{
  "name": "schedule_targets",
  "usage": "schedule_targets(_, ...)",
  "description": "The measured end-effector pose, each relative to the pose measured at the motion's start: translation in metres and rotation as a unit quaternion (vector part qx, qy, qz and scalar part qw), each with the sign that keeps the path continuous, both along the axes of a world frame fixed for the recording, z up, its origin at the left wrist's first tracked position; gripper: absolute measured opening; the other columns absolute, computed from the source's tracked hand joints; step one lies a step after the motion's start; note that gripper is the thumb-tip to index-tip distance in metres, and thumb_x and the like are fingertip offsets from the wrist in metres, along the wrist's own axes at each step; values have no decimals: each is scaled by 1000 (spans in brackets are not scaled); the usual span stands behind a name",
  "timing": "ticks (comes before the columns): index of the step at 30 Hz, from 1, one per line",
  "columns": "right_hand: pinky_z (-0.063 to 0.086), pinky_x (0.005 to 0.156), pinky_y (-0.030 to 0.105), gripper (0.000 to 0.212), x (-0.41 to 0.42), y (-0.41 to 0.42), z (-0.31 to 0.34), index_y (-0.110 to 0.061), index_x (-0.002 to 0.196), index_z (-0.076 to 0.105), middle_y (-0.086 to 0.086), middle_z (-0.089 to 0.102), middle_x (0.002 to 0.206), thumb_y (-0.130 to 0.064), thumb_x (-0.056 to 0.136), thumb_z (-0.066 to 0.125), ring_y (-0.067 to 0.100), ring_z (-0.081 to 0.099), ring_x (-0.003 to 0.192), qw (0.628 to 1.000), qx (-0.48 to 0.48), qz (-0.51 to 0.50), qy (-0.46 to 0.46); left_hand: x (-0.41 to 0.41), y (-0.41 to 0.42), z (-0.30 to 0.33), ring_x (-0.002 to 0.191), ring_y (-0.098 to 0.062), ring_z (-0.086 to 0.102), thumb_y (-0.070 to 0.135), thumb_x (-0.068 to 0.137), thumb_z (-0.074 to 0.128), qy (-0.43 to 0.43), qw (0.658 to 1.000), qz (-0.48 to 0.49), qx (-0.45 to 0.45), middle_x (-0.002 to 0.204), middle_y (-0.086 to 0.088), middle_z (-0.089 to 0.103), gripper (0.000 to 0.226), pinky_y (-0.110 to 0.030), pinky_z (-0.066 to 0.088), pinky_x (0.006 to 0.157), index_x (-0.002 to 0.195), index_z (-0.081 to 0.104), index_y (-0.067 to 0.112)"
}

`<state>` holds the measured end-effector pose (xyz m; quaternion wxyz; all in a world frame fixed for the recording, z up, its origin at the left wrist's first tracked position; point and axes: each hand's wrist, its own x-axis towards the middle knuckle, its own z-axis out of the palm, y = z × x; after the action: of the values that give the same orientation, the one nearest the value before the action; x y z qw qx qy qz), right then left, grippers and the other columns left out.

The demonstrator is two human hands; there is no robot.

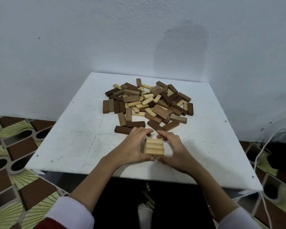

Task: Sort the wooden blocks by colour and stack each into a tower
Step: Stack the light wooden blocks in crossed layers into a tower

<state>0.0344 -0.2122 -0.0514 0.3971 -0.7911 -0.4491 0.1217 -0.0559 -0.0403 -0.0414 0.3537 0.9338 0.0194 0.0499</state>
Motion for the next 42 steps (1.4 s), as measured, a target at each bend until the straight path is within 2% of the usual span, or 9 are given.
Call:
schedule_targets(5, 37, 90, 27, 75, 1, 2, -4, -19, 134, 38, -10, 46, 117, -22, 70, 75, -4, 37, 103, 1000, 3, 5, -12, 1, 1, -3, 116, -7, 34, 37, 66, 83, -7, 1000, -5, -16, 122, 8, 48, 92, -25, 34, 92, 142, 33, 21)
schedule_targets(13, 38, 94, 29, 74, 2, 4, 1, -20, 137, 36, -6, 47, 121, -15, 75, 77, 10, 37, 109, 1000, -28, 9, 11, 1, -1, -4, 116, -9, 37, 31, 69, 82, -8, 999, 3, -39, 113, 11, 46, 92, -25, 36, 94, 144, 30, 21)
schedule_targets(17, 33, 93, 16, 85, 1, 2, -5, -31, 136, 26, -12, 42, 120, -17, 72, 79, 6, 36, 111, 999, -14, -8, 32, -2, -3, -9, 120, 1, 24, 33, 70, 81, -12, 998, 18, -52, 126, 13, 37, 96, -19, 26, 96, 145, 23, 21)
schedule_targets(21, 33, 106, 34, 93, -8, 3, -7, -23, 145, 20, -14, 35, 127, -19, 73, 79, 10, 31, 125, 993, -19, -63, 97, -11, -10, -18, 125, 3, 18, 37, 75, 76, -6, 993, 62, -97, 141, 10, 29, 96, -20, 20, 103, 148, 14, 22)
schedule_targets(24, 29, 109, 32, 95, -18, 2, -10, -18, 146, 18, -4, 35, 137, -29, 74, 77, 10, 27, 129, 993, -20, -92, 65, -15, -19, -26, 124, 6, 12, 42, 79, 71, -1, 992, 94, -80, 145, 8, 22, 92, -21, 18, 104, 148, 14, 21)
schedule_targets(26, 24, 109, 27, 94, -24, 2, -14, -11, 146, 19, 5, 33, 145, -50, 76, 68, 14, 26, 132, 994, -38, -105, -19, -18, -23, -30, 127, 6, 10, 41, 82, 68, -18, 992, 109, -54, 147, 6, 22, 87, -23, 19, 107, 147, 15, 18)
schedule_targets(30, 1, 110, 23, 108, -27, 3, -20, -9, 149, 7, 7, 16, 156, -84, 71, 15, 18, 11, 143, 978, -129, -108, -120, -22, -26, -32, 134, -7, 16, 41, 85, 61, -56, 990, 124, 21, 147, -1, 29, 78, -26, 22, 111, 146, 22, 11)
schedule_targets(38, -6, 114, 28, 106, -27, 4, -29, -8, 149, 1, 6, 3, 158, -80, 71, -12, 18, 0, 145, 962, -193, -100, -166, -19, -28, -36, 145, -15, -8, 56, 91, 35, 24, 984, 114, 133, 159, -4, -3, 85, -25, -5, 115, 150, -3, 9)
schedule_targets(42, -8, 114, 28, 102, -27, 6, -31, -8, 149, 0, 6, 2, 158, -77, 75, -11, 16, -1, 145, 959, -200, -96, -174, -18, -29, -36, 145, -16, -8, 67, 71, 4, 38, 978, 108, 173, 159, -5, -5, 98, -24, -9, 112, 149, -5, 8)
